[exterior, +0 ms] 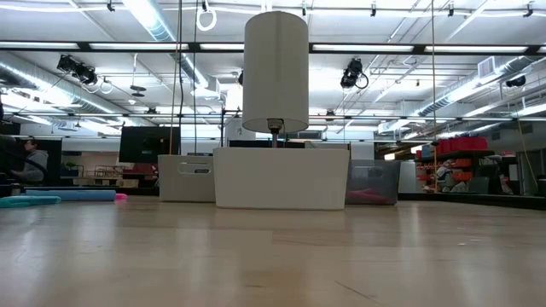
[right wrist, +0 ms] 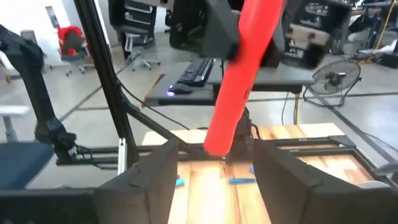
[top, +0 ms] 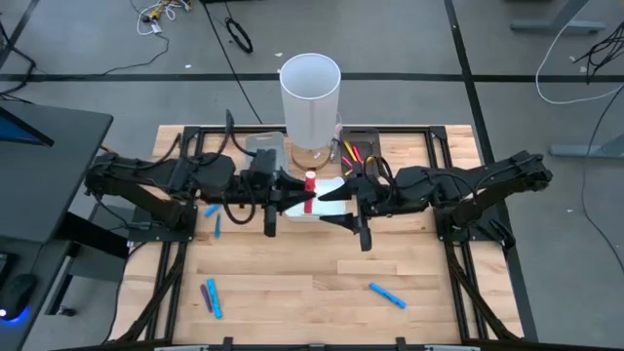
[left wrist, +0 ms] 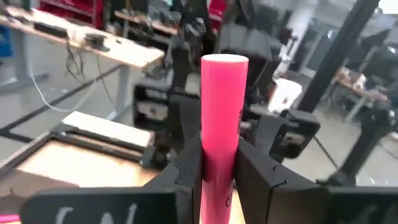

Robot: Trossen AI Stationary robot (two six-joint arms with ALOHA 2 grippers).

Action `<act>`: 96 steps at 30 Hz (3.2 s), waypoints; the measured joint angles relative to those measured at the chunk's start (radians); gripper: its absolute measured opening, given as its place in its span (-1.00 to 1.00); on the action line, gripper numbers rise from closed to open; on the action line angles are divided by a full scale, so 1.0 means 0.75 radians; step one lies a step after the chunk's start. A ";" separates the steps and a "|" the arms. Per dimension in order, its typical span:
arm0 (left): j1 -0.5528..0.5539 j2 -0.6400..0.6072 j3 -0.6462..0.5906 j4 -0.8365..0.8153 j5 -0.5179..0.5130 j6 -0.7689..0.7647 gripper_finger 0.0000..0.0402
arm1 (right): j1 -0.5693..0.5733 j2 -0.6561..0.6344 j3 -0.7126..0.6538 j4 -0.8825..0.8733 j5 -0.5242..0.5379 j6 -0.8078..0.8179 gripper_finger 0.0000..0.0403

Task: Pick & Place Markers
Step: Put the red highlighter pen into the gray bin

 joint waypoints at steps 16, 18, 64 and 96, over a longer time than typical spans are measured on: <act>-0.053 -0.201 0.001 -0.524 -0.413 -0.219 -0.64 | 0.007 -0.027 0.000 -0.096 0.004 0.047 0.08; -0.061 -0.220 0.000 -0.630 -0.475 -0.301 -0.64 | 0.007 -0.032 0.000 -0.116 0.034 0.042 0.08; 1.195 0.032 0.001 -1.233 0.331 -0.859 -0.64 | -0.133 -0.220 0.002 -0.208 0.395 -0.316 0.08; 1.318 0.536 -0.037 -1.279 0.385 -0.779 -0.64 | -0.153 -0.220 0.002 -0.207 0.395 -0.384 0.08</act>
